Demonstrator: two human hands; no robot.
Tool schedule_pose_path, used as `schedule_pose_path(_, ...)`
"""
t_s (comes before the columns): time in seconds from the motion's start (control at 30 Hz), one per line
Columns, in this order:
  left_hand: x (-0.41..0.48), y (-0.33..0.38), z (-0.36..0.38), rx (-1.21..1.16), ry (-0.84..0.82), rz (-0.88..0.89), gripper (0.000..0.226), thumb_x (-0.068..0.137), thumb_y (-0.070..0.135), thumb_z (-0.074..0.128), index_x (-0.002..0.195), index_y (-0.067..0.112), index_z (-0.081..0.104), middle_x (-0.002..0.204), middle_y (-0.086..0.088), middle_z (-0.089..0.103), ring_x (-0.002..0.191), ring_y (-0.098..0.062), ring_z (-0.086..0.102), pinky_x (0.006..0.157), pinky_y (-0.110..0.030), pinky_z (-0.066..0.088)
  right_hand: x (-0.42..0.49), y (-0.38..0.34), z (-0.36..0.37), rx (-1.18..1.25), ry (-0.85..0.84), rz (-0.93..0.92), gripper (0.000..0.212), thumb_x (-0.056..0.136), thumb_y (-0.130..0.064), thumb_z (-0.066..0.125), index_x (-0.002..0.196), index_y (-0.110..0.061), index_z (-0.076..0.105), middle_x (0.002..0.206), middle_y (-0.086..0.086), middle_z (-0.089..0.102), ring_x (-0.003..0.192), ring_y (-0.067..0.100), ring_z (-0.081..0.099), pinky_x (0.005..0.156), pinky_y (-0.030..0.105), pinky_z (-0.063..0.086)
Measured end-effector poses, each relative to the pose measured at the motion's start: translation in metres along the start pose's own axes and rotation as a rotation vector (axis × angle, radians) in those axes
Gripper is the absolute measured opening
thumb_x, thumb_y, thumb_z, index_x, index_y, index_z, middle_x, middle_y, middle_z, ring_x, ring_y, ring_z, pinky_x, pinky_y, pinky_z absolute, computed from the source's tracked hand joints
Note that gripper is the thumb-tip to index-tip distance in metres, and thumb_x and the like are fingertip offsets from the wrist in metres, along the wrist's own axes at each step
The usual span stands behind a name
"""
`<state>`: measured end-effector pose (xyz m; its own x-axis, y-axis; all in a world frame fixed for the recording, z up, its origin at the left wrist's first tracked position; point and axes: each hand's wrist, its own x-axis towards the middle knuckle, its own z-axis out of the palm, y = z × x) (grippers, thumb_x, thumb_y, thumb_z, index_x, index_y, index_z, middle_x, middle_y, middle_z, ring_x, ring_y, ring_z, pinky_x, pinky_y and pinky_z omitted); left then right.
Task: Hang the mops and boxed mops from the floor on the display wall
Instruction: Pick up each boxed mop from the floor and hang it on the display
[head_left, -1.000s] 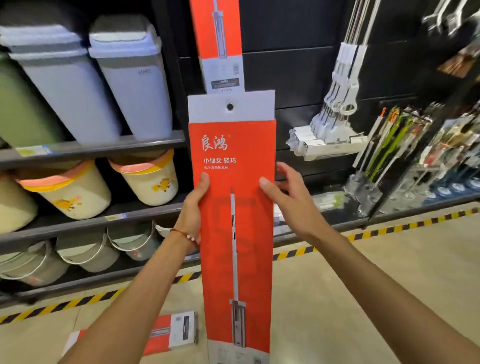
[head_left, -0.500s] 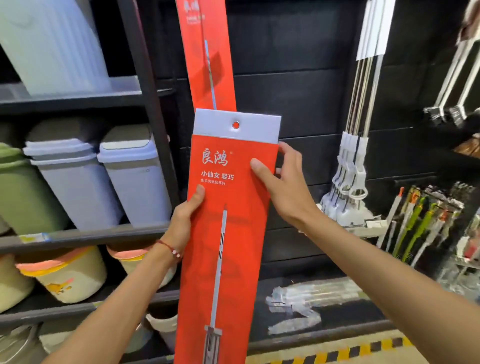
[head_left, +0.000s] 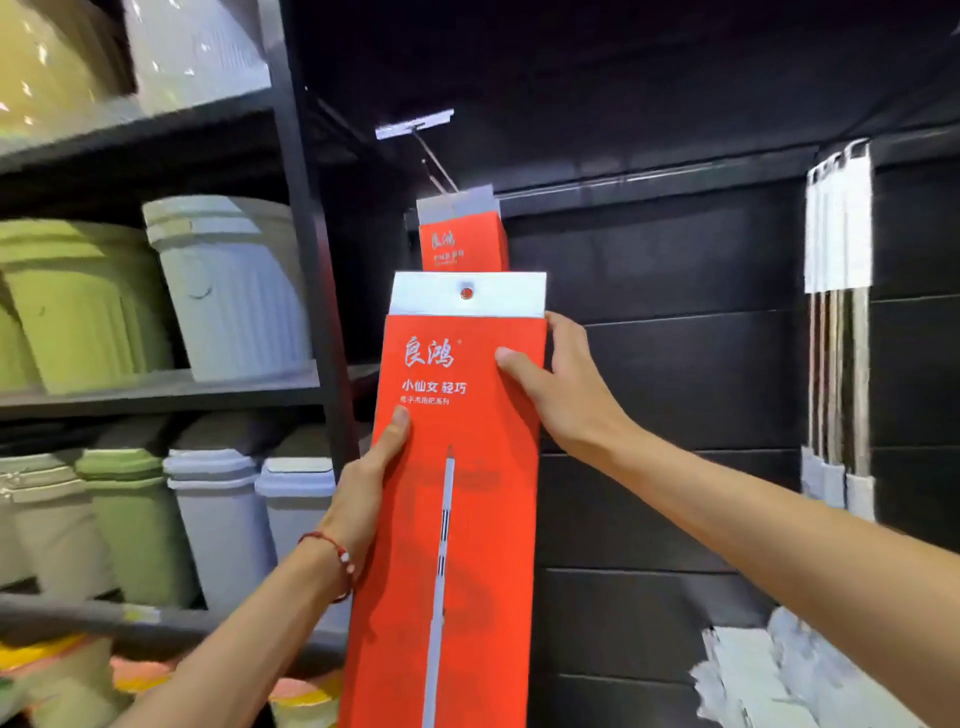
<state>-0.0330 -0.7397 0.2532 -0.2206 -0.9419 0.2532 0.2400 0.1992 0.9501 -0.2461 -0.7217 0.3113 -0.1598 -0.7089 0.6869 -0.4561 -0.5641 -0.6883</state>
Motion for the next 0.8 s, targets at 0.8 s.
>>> schedule_pose_path(0.8, 0.183, 0.083, 0.001, 0.132, -0.054, 0.145, 0.067, 0.092, 0.071, 0.052, 0.127, 0.019, 0.073, 0.125, -0.013, 0.074, 0.116, -0.034, 0.071, 0.102, -0.049, 0.055, 0.229, -0.010, 0.041, 0.326, 0.243, -0.082, 0.042, 0.068, -0.056, 0.090, 0.082, -0.018, 0.079, 0.083, -0.003, 0.081, 0.082, 0.019, 0.078, 0.085, 0.045, 0.064)
